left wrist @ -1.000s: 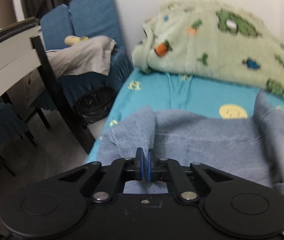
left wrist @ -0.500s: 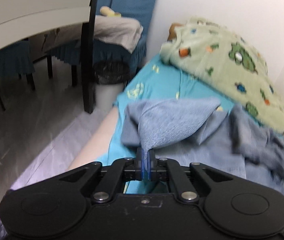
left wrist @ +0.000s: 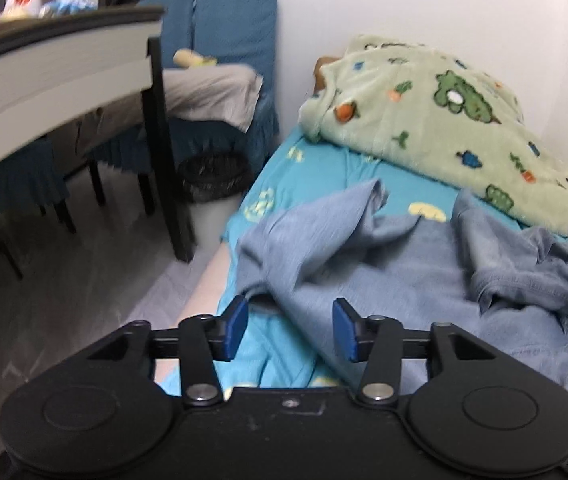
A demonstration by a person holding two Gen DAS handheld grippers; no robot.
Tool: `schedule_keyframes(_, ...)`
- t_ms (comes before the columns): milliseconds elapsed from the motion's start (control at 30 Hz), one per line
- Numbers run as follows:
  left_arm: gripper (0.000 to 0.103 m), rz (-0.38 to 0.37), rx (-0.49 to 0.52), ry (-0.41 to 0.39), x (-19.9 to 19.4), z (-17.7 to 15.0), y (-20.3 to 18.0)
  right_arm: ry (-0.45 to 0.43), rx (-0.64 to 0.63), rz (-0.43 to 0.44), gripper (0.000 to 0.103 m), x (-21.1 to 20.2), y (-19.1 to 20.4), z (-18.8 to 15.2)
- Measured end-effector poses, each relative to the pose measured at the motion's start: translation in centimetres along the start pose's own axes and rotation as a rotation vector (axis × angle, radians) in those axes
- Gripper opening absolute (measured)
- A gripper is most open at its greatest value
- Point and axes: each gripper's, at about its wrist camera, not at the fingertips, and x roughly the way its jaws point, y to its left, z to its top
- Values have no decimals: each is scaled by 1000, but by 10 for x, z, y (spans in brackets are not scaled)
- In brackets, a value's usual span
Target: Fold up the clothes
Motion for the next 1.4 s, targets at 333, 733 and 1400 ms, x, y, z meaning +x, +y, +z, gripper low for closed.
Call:
schedule_keyframes(333, 46, -8, 107, 10, 83, 78, -54, -39, 91, 16, 25, -6, -11, 7)
schedule_keyframes(733, 46, 115, 459, 157, 203, 104, -128, -17, 107, 47, 25, 15, -14, 17)
schedule_keyframes(1400, 17, -39, -119, 40, 103, 162, 7, -8, 82, 42, 25, 15, -12, 14)
